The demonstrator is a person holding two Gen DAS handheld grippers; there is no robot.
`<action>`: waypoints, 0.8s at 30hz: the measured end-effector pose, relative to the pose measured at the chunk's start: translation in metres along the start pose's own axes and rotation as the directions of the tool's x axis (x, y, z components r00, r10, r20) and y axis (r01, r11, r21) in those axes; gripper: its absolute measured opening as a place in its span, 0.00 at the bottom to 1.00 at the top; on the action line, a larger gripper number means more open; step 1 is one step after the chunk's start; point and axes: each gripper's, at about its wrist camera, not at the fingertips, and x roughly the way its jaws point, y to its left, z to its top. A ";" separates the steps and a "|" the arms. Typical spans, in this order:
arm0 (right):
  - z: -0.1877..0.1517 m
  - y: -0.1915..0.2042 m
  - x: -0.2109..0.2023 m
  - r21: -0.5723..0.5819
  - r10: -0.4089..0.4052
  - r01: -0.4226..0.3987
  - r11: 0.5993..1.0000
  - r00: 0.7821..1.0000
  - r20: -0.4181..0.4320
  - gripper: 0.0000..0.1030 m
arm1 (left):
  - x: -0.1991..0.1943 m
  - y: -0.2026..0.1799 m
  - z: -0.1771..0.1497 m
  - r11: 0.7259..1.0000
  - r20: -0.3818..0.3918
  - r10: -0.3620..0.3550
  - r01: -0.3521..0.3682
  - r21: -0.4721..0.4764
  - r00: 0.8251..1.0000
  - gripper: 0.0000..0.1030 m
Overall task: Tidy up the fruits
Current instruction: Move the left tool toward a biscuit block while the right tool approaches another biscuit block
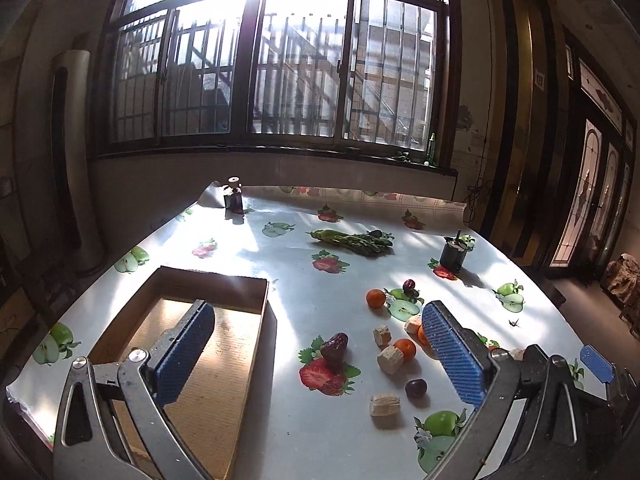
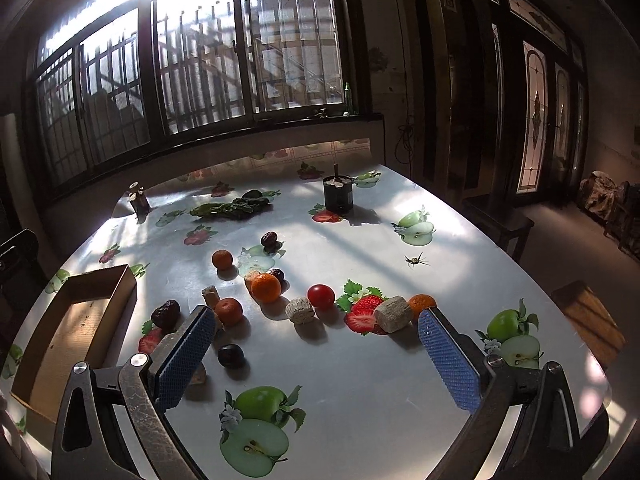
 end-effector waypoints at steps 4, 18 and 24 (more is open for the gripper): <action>0.004 0.005 -0.015 -0.013 0.004 -0.003 1.000 0.999 0.047 1.00 | -0.004 0.008 -0.004 1.000 -0.001 0.020 -0.020 -0.018 1.000 1.00; 0.003 0.018 -0.033 -0.044 -0.017 0.022 0.999 0.994 0.110 1.00 | -0.018 0.018 -0.006 0.999 -0.001 0.010 -0.010 -0.039 1.000 1.00; 0.001 0.017 -0.035 -0.039 -0.029 0.034 0.999 0.993 0.111 1.00 | -0.018 0.020 -0.009 0.999 -0.019 0.007 -0.008 -0.044 1.000 1.00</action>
